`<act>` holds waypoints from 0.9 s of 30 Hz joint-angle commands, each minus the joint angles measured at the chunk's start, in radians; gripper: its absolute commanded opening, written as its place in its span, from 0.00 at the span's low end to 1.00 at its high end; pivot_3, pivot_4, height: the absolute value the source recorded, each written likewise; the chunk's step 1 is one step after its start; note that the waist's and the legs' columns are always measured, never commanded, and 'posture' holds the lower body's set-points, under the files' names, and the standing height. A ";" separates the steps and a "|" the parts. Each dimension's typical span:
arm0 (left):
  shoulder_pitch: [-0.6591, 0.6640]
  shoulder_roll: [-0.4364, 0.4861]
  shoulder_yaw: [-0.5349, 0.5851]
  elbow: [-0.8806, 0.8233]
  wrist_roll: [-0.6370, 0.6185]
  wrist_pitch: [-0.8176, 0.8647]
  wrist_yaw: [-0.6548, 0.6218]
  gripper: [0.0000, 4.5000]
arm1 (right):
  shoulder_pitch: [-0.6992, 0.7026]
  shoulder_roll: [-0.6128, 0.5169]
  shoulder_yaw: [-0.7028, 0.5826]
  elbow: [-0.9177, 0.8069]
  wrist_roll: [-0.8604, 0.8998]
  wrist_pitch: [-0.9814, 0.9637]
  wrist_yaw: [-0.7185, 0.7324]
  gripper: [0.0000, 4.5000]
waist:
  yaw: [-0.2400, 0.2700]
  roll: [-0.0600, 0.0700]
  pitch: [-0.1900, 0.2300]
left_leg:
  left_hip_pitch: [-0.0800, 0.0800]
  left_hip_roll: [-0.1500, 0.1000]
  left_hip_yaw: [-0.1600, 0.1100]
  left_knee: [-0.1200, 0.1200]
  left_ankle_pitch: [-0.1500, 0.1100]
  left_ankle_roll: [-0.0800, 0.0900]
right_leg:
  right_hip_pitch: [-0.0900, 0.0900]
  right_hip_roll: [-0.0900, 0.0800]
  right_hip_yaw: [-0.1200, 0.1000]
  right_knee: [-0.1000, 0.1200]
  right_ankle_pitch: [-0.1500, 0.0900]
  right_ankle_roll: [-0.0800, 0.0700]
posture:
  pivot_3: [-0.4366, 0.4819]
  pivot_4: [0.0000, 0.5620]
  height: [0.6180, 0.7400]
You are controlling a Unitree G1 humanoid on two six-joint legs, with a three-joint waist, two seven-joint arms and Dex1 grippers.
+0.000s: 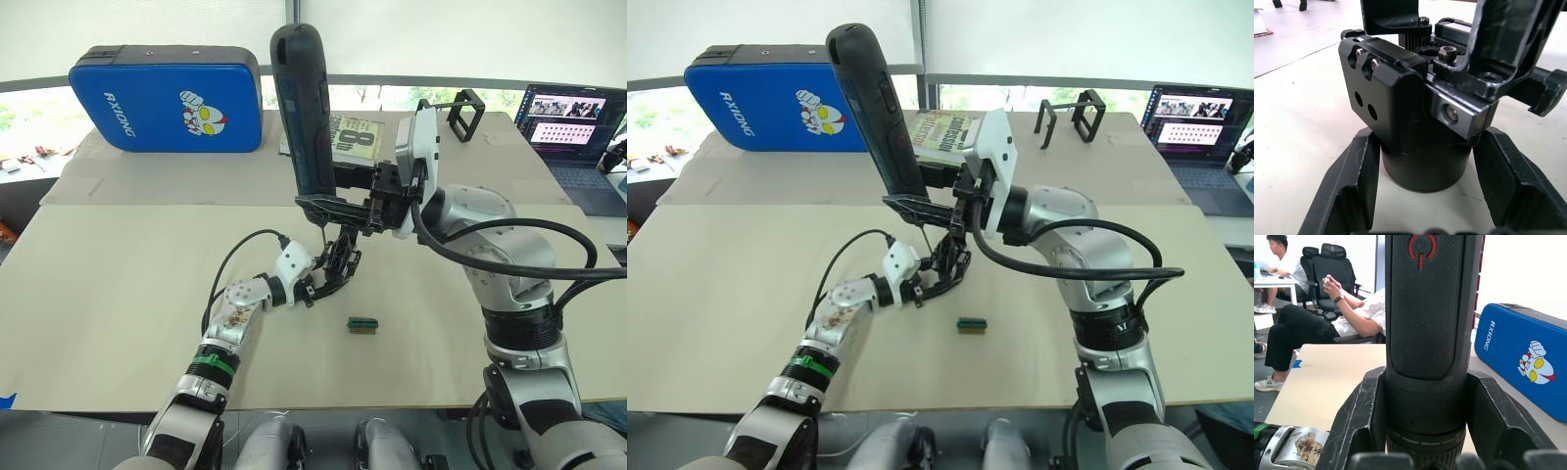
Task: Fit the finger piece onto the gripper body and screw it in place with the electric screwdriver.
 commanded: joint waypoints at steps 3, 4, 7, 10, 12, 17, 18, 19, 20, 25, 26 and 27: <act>0.004 0.001 -0.006 -0.028 -0.009 -0.006 -0.008 0.50 | -0.025 0.006 -0.016 -0.024 -0.003 -0.048 0.011 0.41 | 0.000 0.000 0.000 | 0.000 0.000 0.000 0.000 0.000 0.000 | 0.000 0.000 0.000 0.000 0.000 0.000 | 0.48 0.27 1.00; 0.005 0.001 -0.006 -0.029 -0.009 -0.006 -0.008 0.50 | -0.024 0.006 -0.015 -0.024 -0.004 -0.050 0.012 0.41 | 0.000 0.000 0.000 | 0.000 0.000 0.000 0.000 0.000 0.000 | 0.000 0.000 0.000 0.000 0.000 0.000 | 0.48 0.27 1.00; 0.006 0.003 -0.006 -0.033 -0.010 -0.003 -0.009 0.50 | -0.016 0.006 -0.014 -0.022 -0.011 -0.050 0.016 0.41 | 0.000 0.000 0.000 | 0.000 0.000 0.000 0.000 0.000 0.000 | 0.000 0.000 0.000 0.000 0.000 0.000 | 0.48 0.27 1.00; 0.005 0.005 -0.005 -0.034 -0.011 -0.002 -0.010 0.50 | -0.011 0.008 -0.016 -0.023 -0.012 -0.044 0.015 0.41 | -0.001 0.000 0.000 | 0.000 0.000 0.000 0.000 0.000 0.000 | 0.000 0.000 0.000 0.000 0.000 0.000 | 0.48 0.27 1.00; 0.005 0.006 -0.004 -0.034 -0.012 -0.002 -0.010 0.50 | -0.010 0.009 -0.018 -0.024 -0.011 -0.041 0.014 0.41 | -0.001 0.000 0.000 | 0.000 0.000 0.000 0.000 0.000 0.000 | 0.000 0.000 0.000 0.000 0.000 0.000 | 0.48 0.27 1.00; 0.003 0.006 -0.005 -0.035 -0.013 -0.001 -0.009 0.50 | -0.008 0.008 -0.019 -0.028 -0.009 -0.039 0.014 0.41 | -0.002 0.000 0.000 | 0.000 0.000 0.000 0.000 0.000 0.000 | 0.000 0.000 0.000 0.000 0.000 0.000 | 0.48 0.27 1.00; 0.002 0.006 -0.005 -0.034 -0.013 -0.001 -0.009 0.50 | -0.007 0.008 -0.019 -0.029 -0.010 -0.040 0.014 0.41 | -0.002 0.000 0.000 | 0.000 0.000 0.000 0.000 0.000 0.000 | 0.000 0.000 0.000 0.000 0.000 0.000 | 0.48 0.27 1.00; 0.001 0.005 -0.005 -0.033 -0.013 -0.001 -0.009 0.50 | -0.006 0.007 -0.018 -0.028 -0.011 -0.042 0.016 0.41 | -0.002 0.000 0.000 | 0.000 0.000 0.000 0.000 0.000 0.000 | 0.000 0.000 0.000 0.000 0.000 0.000 | 0.48 0.27 1.00; 0.000 0.005 -0.005 -0.033 -0.014 -0.001 -0.009 0.50 | -0.005 0.007 -0.017 -0.029 -0.012 -0.042 0.016 0.41 | -0.002 0.000 0.000 | 0.000 0.000 0.000 0.000 0.000 0.000 | 0.000 0.000 0.000 0.000 0.000 0.000 | 0.48 0.27 1.00; 0.001 0.005 -0.005 -0.036 -0.015 0.000 -0.010 0.50 | 0.001 0.006 -0.015 -0.031 -0.014 -0.044 0.017 0.41 | -0.002 0.000 0.000 | 0.000 0.000 0.000 0.000 0.000 0.000 | 0.000 0.000 0.000 0.000 0.000 0.000 | 0.48 0.27 1.00; 0.001 0.005 -0.005 -0.036 -0.015 0.000 -0.010 0.50 | 0.001 0.006 -0.015 -0.031 -0.015 -0.045 0.017 0.41 | -0.002 0.000 0.000 | 0.000 0.000 0.000 0.000 0.000 0.000 | 0.000 0.000 0.000 0.000 0.000 0.000 | 0.48 0.27 1.00; -0.001 0.004 -0.005 -0.034 -0.016 0.000 -0.009 0.50 | 0.002 0.006 -0.015 -0.029 -0.016 -0.046 0.018 0.41 | -0.002 0.000 0.000 | 0.000 0.000 0.000 0.000 0.000 0.000 | 0.000 0.000 0.000 0.000 0.000 0.000 | 0.48 0.27 1.00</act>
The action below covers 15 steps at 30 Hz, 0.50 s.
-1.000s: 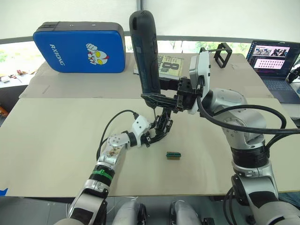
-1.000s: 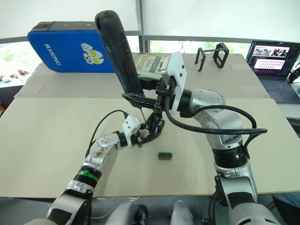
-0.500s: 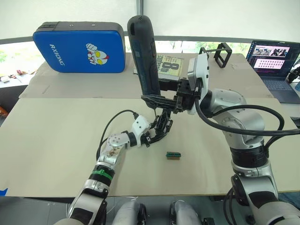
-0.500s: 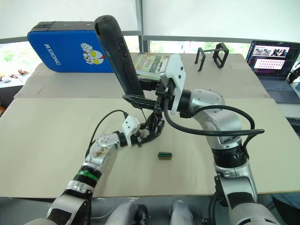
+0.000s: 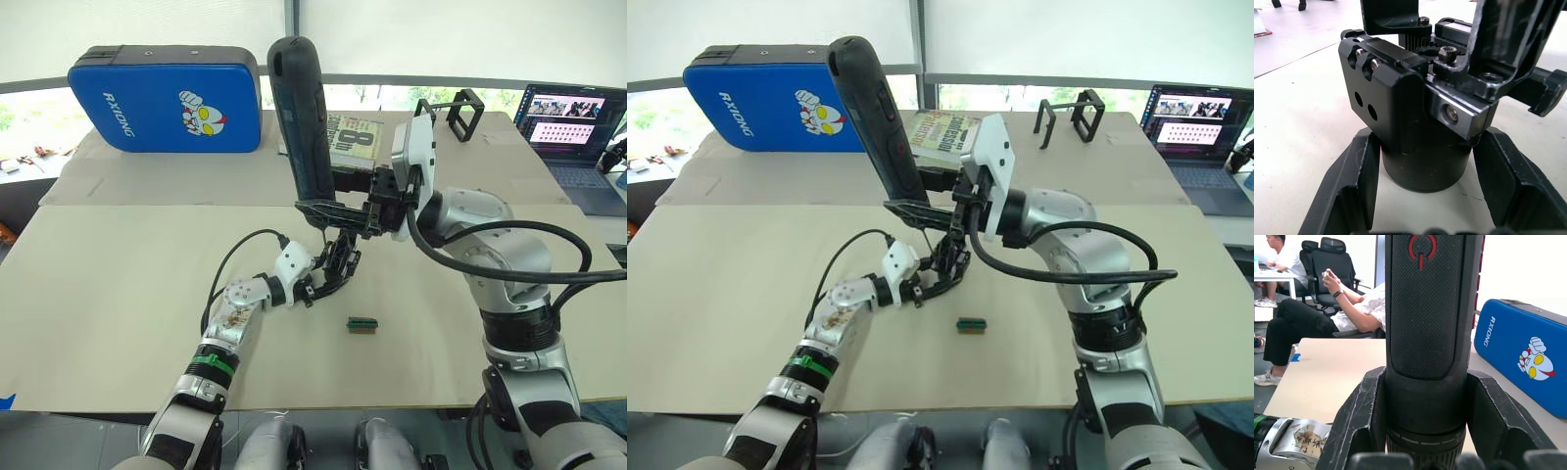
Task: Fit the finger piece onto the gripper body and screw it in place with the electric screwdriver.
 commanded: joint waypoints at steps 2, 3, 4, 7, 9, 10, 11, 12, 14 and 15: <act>-0.001 -0.001 -0.003 -0.032 -0.013 -0.002 -0.008 0.50 | -0.011 0.002 -0.020 -0.036 0.005 -0.042 0.003 0.41 | 0.000 0.000 0.000 | 0.000 0.000 0.000 0.000 0.000 0.000 | 0.000 0.000 0.000 0.000 0.000 0.000 | 0.48 0.27 1.00; 0.000 -0.001 -0.003 -0.033 -0.014 -0.002 -0.008 0.50 | -0.011 0.002 -0.020 -0.036 0.005 -0.043 0.003 0.41 | 0.000 0.000 0.000 | 0.000 0.000 0.000 0.000 0.000 0.000 | 0.000 0.000 0.000 0.000 0.000 0.000 | 0.48 0.27 1.00; 0.000 -0.001 -0.003 -0.034 -0.014 -0.001 -0.008 0.50 | -0.010 0.002 -0.020 -0.037 0.004 -0.043 0.003 0.41 | 0.000 0.000 0.000 | 0.000 0.000 0.000 0.000 0.000 0.000 | 0.000 0.000 0.000 0.000 0.000 0.000 | 0.48 0.27 1.00; 0.001 -0.001 -0.004 -0.036 -0.016 -0.001 -0.007 0.50 | -0.010 0.004 -0.019 -0.036 0.001 -0.046 0.004 0.41 | 0.000 0.000 0.000 | 0.000 0.000 0.000 0.000 0.000 0.000 | 0.000 0.000 0.000 0.000 0.000 0.000 | 0.48 0.27 1.00; 0.002 0.000 -0.005 -0.039 -0.018 -0.001 -0.007 0.50 | -0.011 0.005 -0.018 -0.034 -0.002 -0.048 0.005 0.41 | 0.000 0.000 0.000 | 0.000 0.000 0.000 0.000 0.000 0.000 | 0.000 0.000 0.000 0.000 0.000 0.000 | 0.48 0.27 1.00; 0.002 0.000 -0.005 -0.040 -0.019 0.000 -0.007 0.50 | -0.011 0.006 -0.017 -0.033 -0.002 -0.048 0.006 0.41 | 0.000 0.000 0.000 | 0.000 0.000 0.000 0.000 0.000 0.000 | 0.000 0.000 0.000 0.000 0.000 0.000 | 0.48 0.27 1.00; 0.002 0.000 -0.005 -0.041 -0.019 0.001 -0.007 0.50 | -0.011 0.006 -0.017 -0.032 -0.002 -0.049 0.007 0.41 | 0.000 0.000 0.000 | 0.000 0.000 0.000 0.000 0.000 0.000 | 0.000 0.000 0.000 0.000 0.000 0.000 | 0.48 0.27 1.00; 0.002 0.000 -0.005 -0.043 -0.020 0.002 -0.006 0.50 | -0.011 0.005 -0.016 -0.032 -0.002 -0.048 0.007 0.41 | 0.000 0.000 0.000 | 0.000 0.000 0.000 0.000 0.000 0.000 | 0.000 0.000 0.000 0.000 0.000 0.000 | 0.48 0.27 1.00; 0.003 0.000 -0.005 -0.045 -0.020 0.003 -0.006 0.50 | -0.010 0.006 -0.016 -0.033 -0.001 -0.047 0.006 0.41 | 0.000 0.000 0.000 | 0.000 0.000 0.000 0.000 0.000 0.000 | 0.000 0.000 0.000 0.000 0.000 0.000 | 0.48 0.27 1.00; 0.003 0.000 -0.005 -0.046 -0.021 0.003 -0.006 0.50 | -0.009 0.006 -0.016 -0.033 0.000 -0.046 0.006 0.41 | 0.000 0.000 0.000 | 0.000 0.000 0.000 0.000 0.000 0.000 | 0.000 0.000 0.000 0.000 0.000 0.000 | 0.48 0.27 1.00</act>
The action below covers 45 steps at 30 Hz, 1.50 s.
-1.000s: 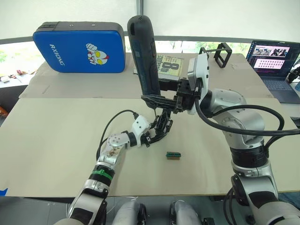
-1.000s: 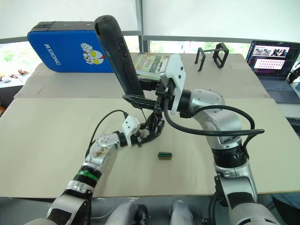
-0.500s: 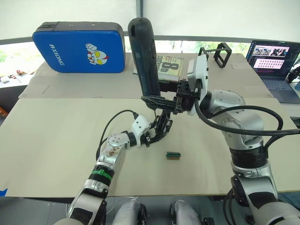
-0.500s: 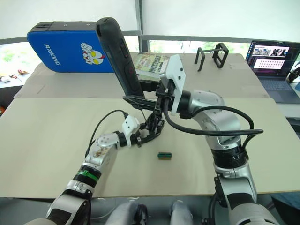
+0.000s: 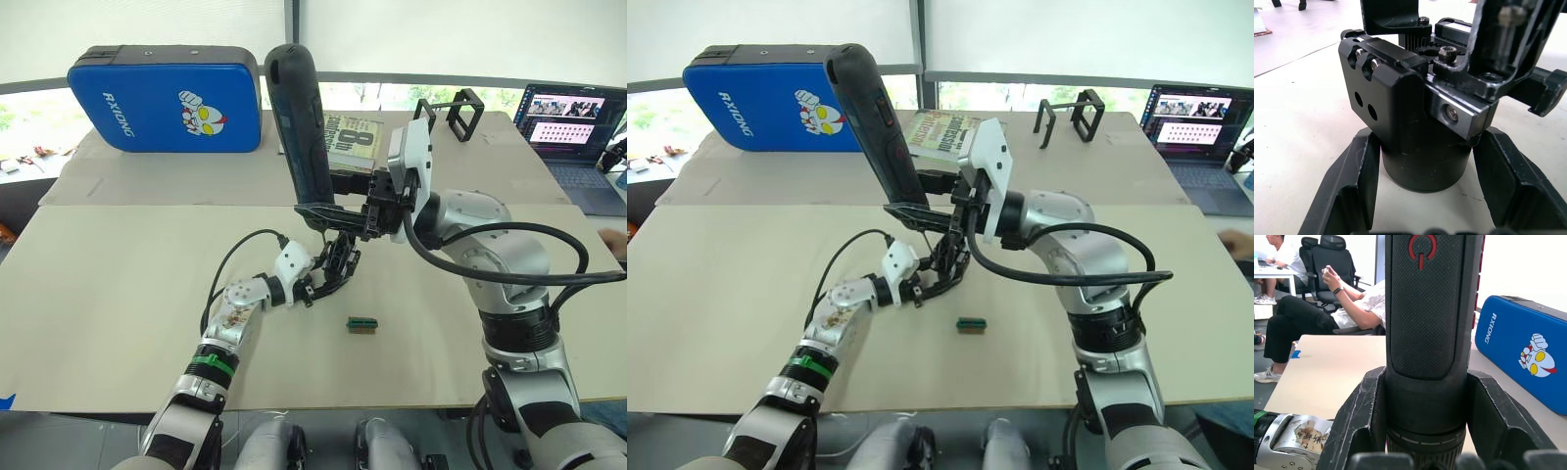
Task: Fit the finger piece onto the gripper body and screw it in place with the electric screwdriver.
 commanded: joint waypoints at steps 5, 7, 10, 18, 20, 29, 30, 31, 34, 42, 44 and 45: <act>0.003 -0.001 -0.004 -0.046 -0.011 0.000 -0.006 0.50 | -0.004 0.008 -0.023 -0.030 0.005 -0.056 0.004 0.41 | 0.000 0.000 0.000 | 0.000 0.000 0.000 0.000 0.000 0.000 | 0.000 0.000 0.000 0.000 0.000 0.000 | 0.48 0.27 1.00; 0.002 -0.001 -0.004 -0.046 -0.011 -0.001 -0.006 0.50 | -0.002 0.009 -0.021 -0.025 -0.002 -0.064 0.006 0.41 | 0.000 0.000 0.000 | 0.000 0.000 0.000 0.000 0.000 0.000 | 0.000 0.000 0.000 0.000 0.000 0.000 | 0.48 0.27 1.00; 0.002 -0.001 -0.004 -0.046 -0.012 0.000 -0.007 0.50 | 0.000 0.008 -0.019 -0.021 -0.005 -0.072 0.007 0.41 | 0.000 0.000 0.000 | 0.000 0.000 0.000 0.000 0.000 0.000 | 0.000 0.000 0.000 0.000 0.000 0.000 | 0.48 0.27 1.00; 0.000 0.001 -0.004 -0.044 -0.012 -0.002 -0.009 0.50 | 0.010 0.015 -0.016 -0.017 -0.014 -0.083 0.012 0.41 | 0.000 0.000 0.000 | 0.000 0.000 0.000 0.000 0.000 0.000 | 0.000 0.000 0.000 0.000 0.000 0.000 | 0.48 0.27 1.00; 0.000 0.002 -0.004 -0.043 -0.011 -0.003 -0.008 0.50 | 0.009 0.017 -0.016 -0.017 -0.016 -0.082 0.010 0.41 | -0.001 0.000 0.000 | 0.000 0.000 0.000 0.000 0.000 0.000 | 0.000 0.000 0.000 0.000 0.000 0.000 | 0.48 0.27 1.00; 0.002 0.002 -0.005 -0.043 -0.011 -0.005 -0.010 0.50 | 0.002 0.016 -0.017 -0.015 -0.016 -0.080 0.009 0.41 | -0.001 0.000 0.000 | 0.000 0.000 0.000 0.000 0.000 0.000 | 0.000 0.000 0.000 0.000 0.000 0.000 | 0.48 0.27 1.00; 0.002 0.003 -0.005 -0.043 -0.011 -0.005 -0.010 0.50 | 0.006 0.014 -0.017 -0.015 -0.016 -0.080 0.013 0.41 | -0.001 0.000 0.000 | 0.000 0.000 0.000 0.000 0.000 0.000 | 0.000 0.000 0.000 0.000 0.000 0.000 | 0.48 0.27 1.00; 0.002 0.003 -0.005 -0.043 -0.011 -0.006 -0.010 0.50 | 0.008 0.013 -0.017 -0.015 -0.015 -0.080 0.015 0.41 | -0.001 0.000 0.000 | 0.000 0.000 0.000 0.000 0.000 0.000 | 0.000 0.000 0.000 0.000 0.000 0.000 | 0.48 0.27 1.00; 0.001 0.003 -0.005 -0.041 -0.011 -0.006 -0.011 0.50 | 0.019 0.008 -0.022 -0.011 -0.009 -0.069 0.018 0.41 | -0.001 0.000 0.000 | 0.000 0.000 0.000 0.000 0.000 0.000 | 0.000 0.000 0.000 0.000 0.000 0.000 | 0.48 0.27 1.00; -0.008 0.002 -0.003 -0.035 -0.011 -0.007 -0.011 0.50 | 0.048 -0.004 -0.016 -0.009 -0.014 -0.067 0.025 0.41 | -0.001 0.000 0.000 | 0.000 0.000 0.000 0.000 0.000 0.000 | 0.000 0.000 0.000 0.000 0.000 0.000 | 0.48 0.27 1.00; -0.009 0.002 -0.003 -0.035 -0.011 -0.007 -0.011 0.50 | 0.048 -0.007 -0.015 -0.011 -0.014 -0.064 0.023 0.41 | -0.002 0.000 0.000 | 0.000 0.000 0.000 0.000 0.000 0.000 | 0.000 0.000 0.000 0.000 0.000 0.000 | 0.48 0.27 1.00; -0.009 0.002 -0.003 -0.035 -0.012 -0.007 -0.011 0.50 | 0.048 -0.007 -0.015 -0.011 -0.014 -0.062 0.022 0.41 | -0.002 0.000 0.000 | 0.000 0.000 0.000 0.000 0.000 0.000 | 0.000 0.000 0.000 0.000 0.000 0.000 | 0.48 0.27 1.00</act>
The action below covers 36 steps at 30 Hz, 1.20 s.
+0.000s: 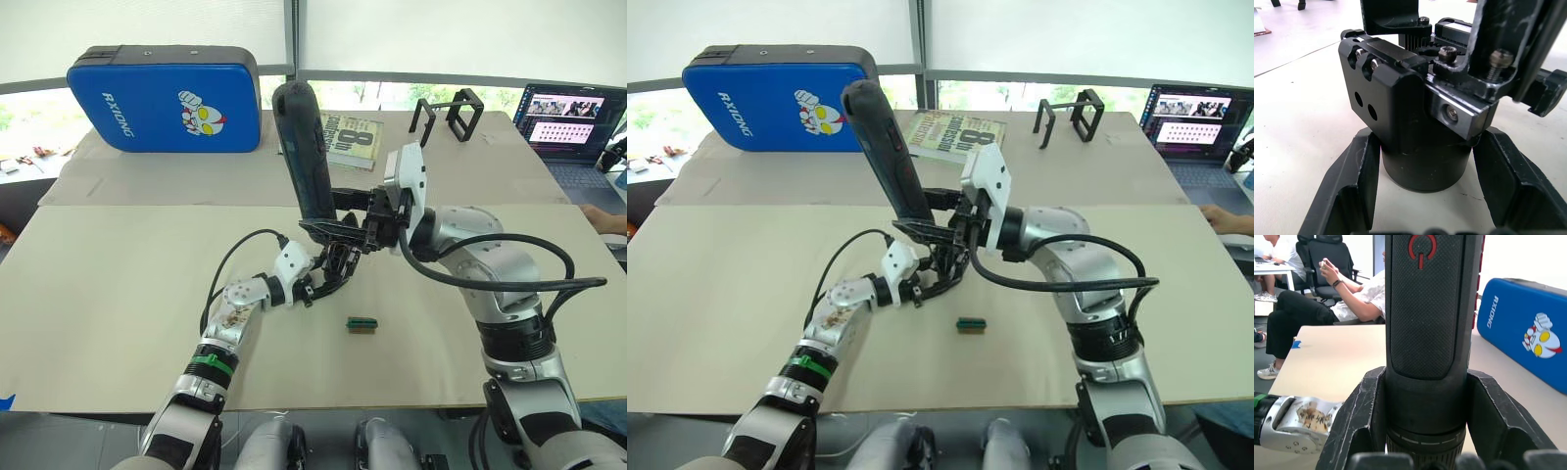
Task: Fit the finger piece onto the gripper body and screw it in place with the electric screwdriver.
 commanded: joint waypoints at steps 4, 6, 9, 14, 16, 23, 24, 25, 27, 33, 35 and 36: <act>-0.012 -0.002 -0.003 -0.031 -0.010 -0.009 -0.011 0.50 | -0.045 0.006 -0.053 -0.047 0.061 0.045 -0.031 0.41 | 0.000 0.000 0.000 | 0.000 0.000 0.000 0.000 0.000 0.000 | 0.000 0.000 0.000 0.000 0.000 0.000 | 0.48 0.27 1.00; -0.014 -0.002 -0.002 -0.028 -0.010 -0.009 -0.011 0.50 | -0.060 0.010 -0.070 -0.056 0.090 0.081 -0.047 0.41 | 0.000 0.000 0.000 | 0.000 0.000 0.000 0.000 0.000 0.000 | 0.000 0.000 0.000 0.000 0.000 0.000 | 0.48 0.27 1.00; -0.018 -0.002 -0.001 -0.024 -0.009 -0.010 -0.011 0.50 | -0.075 0.008 -0.079 -0.064 0.104 0.095 -0.060 0.41 | 0.000 0.000 0.000 | 0.000 0.000 0.000 0.000 0.000 0.000 | 0.000 0.000 0.000 0.000 0.000 0.000 | 0.48 0.27 1.00; -0.020 -0.004 -0.002 -0.020 -0.009 -0.011 -0.012 0.50 | -0.099 0.008 -0.095 -0.062 0.113 0.097 -0.087 0.41 | 0.000 0.000 0.000 | 0.000 0.000 0.000 0.000 0.000 0.000 | 0.000 0.000 0.000 0.000 0.000 0.000 | 0.48 0.27 1.00; -0.021 -0.004 -0.002 -0.020 -0.009 -0.011 -0.013 0.50 | -0.099 0.007 -0.095 -0.064 0.113 0.096 -0.090 0.41 | 0.000 0.000 0.000 | 0.000 0.000 0.000 0.000 0.000 0.000 | 0.000 0.000 0.000 0.000 0.000 0.000 | 0.48 0.27 1.00; -0.020 -0.004 -0.003 -0.023 -0.009 -0.010 -0.013 0.50 | -0.098 0.014 -0.095 -0.067 0.120 0.104 -0.110 0.41 | 0.000 0.000 0.000 | 0.000 0.000 0.000 0.000 0.000 0.000 | 0.000 0.000 0.000 0.000 0.000 0.000 | 0.48 0.27 1.00; -0.020 -0.004 -0.003 -0.023 -0.009 -0.010 -0.014 0.50 | -0.098 0.017 -0.097 -0.065 0.124 0.110 -0.116 0.41 | 0.000 0.000 0.000 | 0.000 0.000 0.000 0.000 0.000 0.000 | 0.000 0.000 0.000 0.000 0.000 0.000 | 0.48 0.27 1.00; -0.020 -0.004 -0.003 -0.023 -0.009 -0.010 -0.013 0.50 | -0.099 0.019 -0.098 -0.064 0.126 0.114 -0.120 0.41 | 0.000 0.000 0.000 | 0.000 0.000 0.000 0.000 0.000 0.000 | 0.000 0.000 0.000 0.000 0.000 0.000 | 0.48 0.27 1.00; -0.021 -0.004 -0.003 -0.023 -0.009 -0.009 -0.013 0.50 | -0.099 0.018 -0.098 -0.064 0.133 0.126 -0.124 0.41 | 0.000 0.000 0.000 | 0.000 0.000 0.000 0.000 0.000 0.000 | 0.000 0.000 0.000 0.000 0.000 0.000 | 0.48 0.27 1.00; -0.021 -0.002 -0.002 -0.023 -0.008 -0.009 -0.012 0.50 | -0.092 0.012 -0.094 -0.070 0.151 0.141 -0.127 0.41 | 0.000 0.000 0.000 | 0.000 0.000 0.000 0.000 0.000 0.000 | 0.000 0.000 0.000 0.000 0.000 0.000 | 0.48 0.27 1.00; -0.021 -0.002 -0.002 -0.022 -0.008 -0.010 -0.013 0.50 | -0.093 0.014 -0.093 -0.069 0.147 0.131 -0.125 0.41 | 0.000 0.000 0.000 | 0.000 0.000 0.000 0.000 0.000 0.000 | 0.000 0.000 0.000 0.000 0.000 0.000 | 0.48 0.27 1.00; -0.021 -0.001 -0.002 -0.022 -0.008 -0.010 -0.013 0.50 | -0.094 0.015 -0.093 -0.069 0.144 0.126 -0.125 0.41 | 0.000 0.000 0.000 | 0.000 0.000 0.000 0.000 0.000 0.000 | 0.000 0.000 0.000 0.000 0.000 0.000 | 0.48 0.27 1.00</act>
